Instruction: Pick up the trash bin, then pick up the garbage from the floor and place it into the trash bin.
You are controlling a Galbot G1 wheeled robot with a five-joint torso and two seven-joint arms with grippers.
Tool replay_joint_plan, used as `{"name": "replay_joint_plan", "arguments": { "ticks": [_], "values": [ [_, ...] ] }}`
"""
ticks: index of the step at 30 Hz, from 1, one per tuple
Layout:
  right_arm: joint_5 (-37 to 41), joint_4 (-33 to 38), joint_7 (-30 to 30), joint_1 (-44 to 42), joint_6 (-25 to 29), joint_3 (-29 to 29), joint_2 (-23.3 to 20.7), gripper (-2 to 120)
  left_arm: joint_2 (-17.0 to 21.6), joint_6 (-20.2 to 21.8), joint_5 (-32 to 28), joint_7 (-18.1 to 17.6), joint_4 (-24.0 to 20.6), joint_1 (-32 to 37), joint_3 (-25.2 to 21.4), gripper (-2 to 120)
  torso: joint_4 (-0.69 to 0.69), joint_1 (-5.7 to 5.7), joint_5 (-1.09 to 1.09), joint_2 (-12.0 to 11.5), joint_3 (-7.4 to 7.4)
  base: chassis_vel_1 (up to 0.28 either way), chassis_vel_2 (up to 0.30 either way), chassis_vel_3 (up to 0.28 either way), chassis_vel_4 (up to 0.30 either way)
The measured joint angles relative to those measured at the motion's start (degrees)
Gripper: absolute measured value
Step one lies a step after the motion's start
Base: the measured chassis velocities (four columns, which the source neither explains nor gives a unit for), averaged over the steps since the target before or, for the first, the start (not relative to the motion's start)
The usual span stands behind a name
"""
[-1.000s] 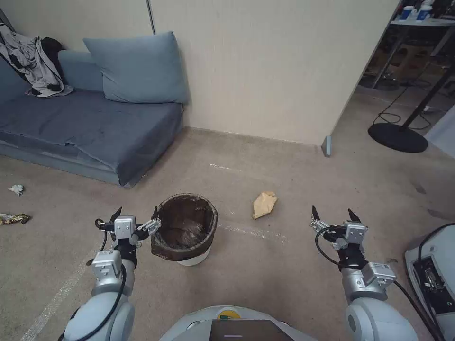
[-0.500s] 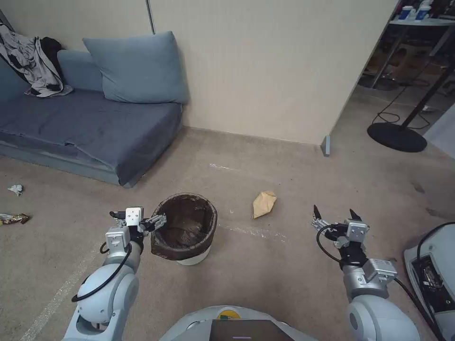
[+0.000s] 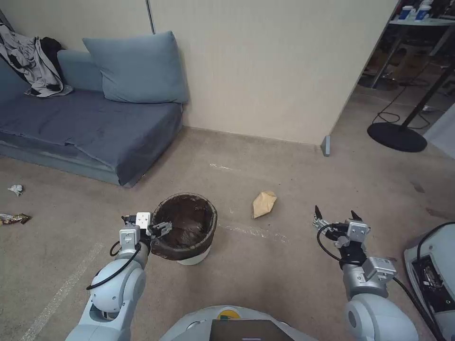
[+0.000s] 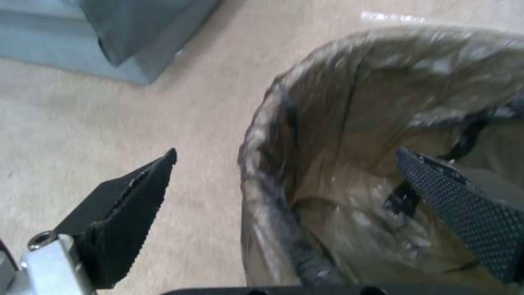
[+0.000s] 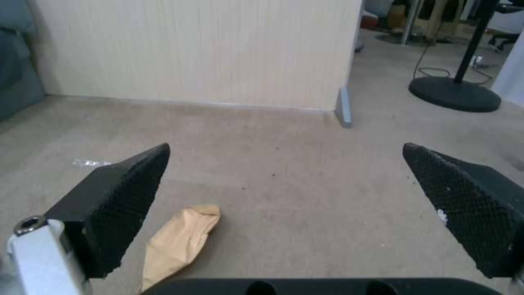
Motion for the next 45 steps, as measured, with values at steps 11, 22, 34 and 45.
{"name": "replay_joint_plan", "arguments": {
  "ticks": [11,22,34,45],
  "values": [
    [-0.35,-0.07,0.34,0.08,0.01,-0.06,0.25,100,-0.76,0.72,-1.79,-2.86,1.34,-0.23,-0.23,100,0.00,0.00,0.00,0.00,0.00,0.000,0.000,0.000,0.000],
    [-0.51,-0.23,0.64,0.04,0.01,-0.09,0.33,100,-1.12,0.90,-4.97,-5.50,2.83,-0.78,-0.30,100,0.00,0.00,0.00,0.00,0.00,0.000,0.000,0.000,0.000],
    [-0.68,-0.66,0.73,0.02,0.10,-0.61,0.31,100,-2.34,0.81,-5.02,-6.07,6.29,-1.52,0.27,88,-0.01,0.00,0.00,0.00,0.00,0.000,0.000,0.000,0.000],
    [-0.62,-0.67,1.17,0.05,0.23,-0.77,0.50,100,-2.41,0.75,-5.08,-6.08,7.87,-1.89,0.40,48,-0.01,0.00,0.00,0.00,0.00,0.000,0.000,0.000,0.000]
  ]
}}
